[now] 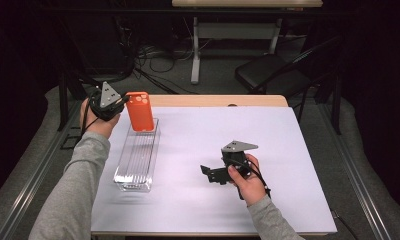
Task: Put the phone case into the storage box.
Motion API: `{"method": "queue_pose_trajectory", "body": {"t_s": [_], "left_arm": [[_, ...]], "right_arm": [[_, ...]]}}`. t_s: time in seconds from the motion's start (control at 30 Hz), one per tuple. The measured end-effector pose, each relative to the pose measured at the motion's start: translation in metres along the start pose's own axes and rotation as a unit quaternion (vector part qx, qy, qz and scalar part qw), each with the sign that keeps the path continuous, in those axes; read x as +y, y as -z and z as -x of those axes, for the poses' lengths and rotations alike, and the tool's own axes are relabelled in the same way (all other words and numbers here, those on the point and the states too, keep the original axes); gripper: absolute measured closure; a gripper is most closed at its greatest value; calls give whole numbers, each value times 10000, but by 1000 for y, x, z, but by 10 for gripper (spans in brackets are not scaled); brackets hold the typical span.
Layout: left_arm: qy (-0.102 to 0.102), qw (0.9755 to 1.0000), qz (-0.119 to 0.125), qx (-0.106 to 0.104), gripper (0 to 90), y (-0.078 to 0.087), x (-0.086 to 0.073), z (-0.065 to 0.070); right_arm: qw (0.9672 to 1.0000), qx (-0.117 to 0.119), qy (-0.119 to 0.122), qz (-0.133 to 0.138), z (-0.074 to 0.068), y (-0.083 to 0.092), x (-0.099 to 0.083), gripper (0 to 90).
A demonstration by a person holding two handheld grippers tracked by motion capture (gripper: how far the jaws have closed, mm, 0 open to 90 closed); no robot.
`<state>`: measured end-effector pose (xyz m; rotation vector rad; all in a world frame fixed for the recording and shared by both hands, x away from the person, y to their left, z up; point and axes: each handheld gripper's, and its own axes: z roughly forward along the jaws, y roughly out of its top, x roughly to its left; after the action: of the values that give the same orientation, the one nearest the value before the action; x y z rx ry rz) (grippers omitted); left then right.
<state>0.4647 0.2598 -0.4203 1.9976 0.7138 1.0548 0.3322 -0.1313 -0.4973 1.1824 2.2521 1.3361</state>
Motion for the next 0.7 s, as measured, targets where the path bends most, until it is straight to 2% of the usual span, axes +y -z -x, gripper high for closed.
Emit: {"method": "queue_pose_trajectory", "body": {"t_s": [0.43,0.7], "left_arm": [[24,10000,-74,58,815,-13,-10,-2],[-38,9999,-70,63,815,-23,-13,1]], "right_arm": [[10000,-7,-8,-25,0,-1,-1,58],[10000,-6,13,-23,0,-2,-2,59]]}}
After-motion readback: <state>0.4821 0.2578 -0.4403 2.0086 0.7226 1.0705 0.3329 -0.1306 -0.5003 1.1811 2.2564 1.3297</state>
